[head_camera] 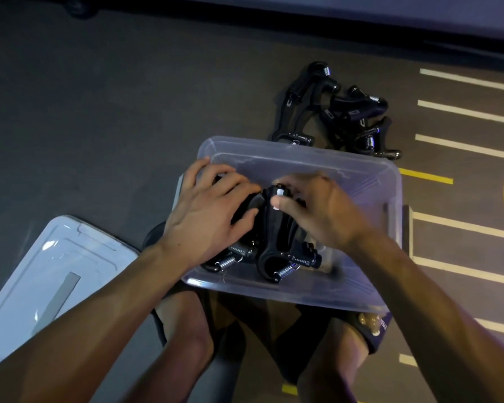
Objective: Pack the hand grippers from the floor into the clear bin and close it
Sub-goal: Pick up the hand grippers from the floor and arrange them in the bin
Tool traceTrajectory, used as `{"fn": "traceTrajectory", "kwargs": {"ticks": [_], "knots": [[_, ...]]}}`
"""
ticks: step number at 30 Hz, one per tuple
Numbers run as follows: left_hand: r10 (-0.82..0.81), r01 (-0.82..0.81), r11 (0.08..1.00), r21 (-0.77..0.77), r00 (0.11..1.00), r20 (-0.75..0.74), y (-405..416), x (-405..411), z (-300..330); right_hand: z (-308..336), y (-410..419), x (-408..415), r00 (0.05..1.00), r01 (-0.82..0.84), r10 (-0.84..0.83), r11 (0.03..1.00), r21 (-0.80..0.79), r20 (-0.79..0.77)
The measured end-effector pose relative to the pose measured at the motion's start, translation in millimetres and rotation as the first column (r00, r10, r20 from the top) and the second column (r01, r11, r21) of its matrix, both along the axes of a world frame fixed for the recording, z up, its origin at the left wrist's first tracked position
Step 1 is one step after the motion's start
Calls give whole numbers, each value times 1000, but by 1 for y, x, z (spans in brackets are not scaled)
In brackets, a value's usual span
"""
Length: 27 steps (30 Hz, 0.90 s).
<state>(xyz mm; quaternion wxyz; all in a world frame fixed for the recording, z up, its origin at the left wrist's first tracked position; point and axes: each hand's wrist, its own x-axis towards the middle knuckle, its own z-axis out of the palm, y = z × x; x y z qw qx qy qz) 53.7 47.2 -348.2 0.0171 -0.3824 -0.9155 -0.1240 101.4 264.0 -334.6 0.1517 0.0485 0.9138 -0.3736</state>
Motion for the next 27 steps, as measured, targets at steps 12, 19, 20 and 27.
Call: {"fn": "traceTrajectory", "kwargs": {"ticks": [12, 19, 20, 27], "knots": [[-13, 15, 999, -42, 999, 45, 1, -2, 1, -10, 7, 6, 988, -127, 126, 992, 5, 93], [-36, 47, 989, -139, 996, 81, 3, -2, 4, -14, 11, 5, 975, -203, 197, 978, 52, 107], [-34, 45, 990, -137, 996, 85, 3, -1, 4, -14, 12, 5, 974, -208, 203, 977, 45, 98], [-31, 38, 997, -69, 994, 102, 3, -1, 4, -21, 19, 2, 971, -215, 212, 976, 17, 109]]}}
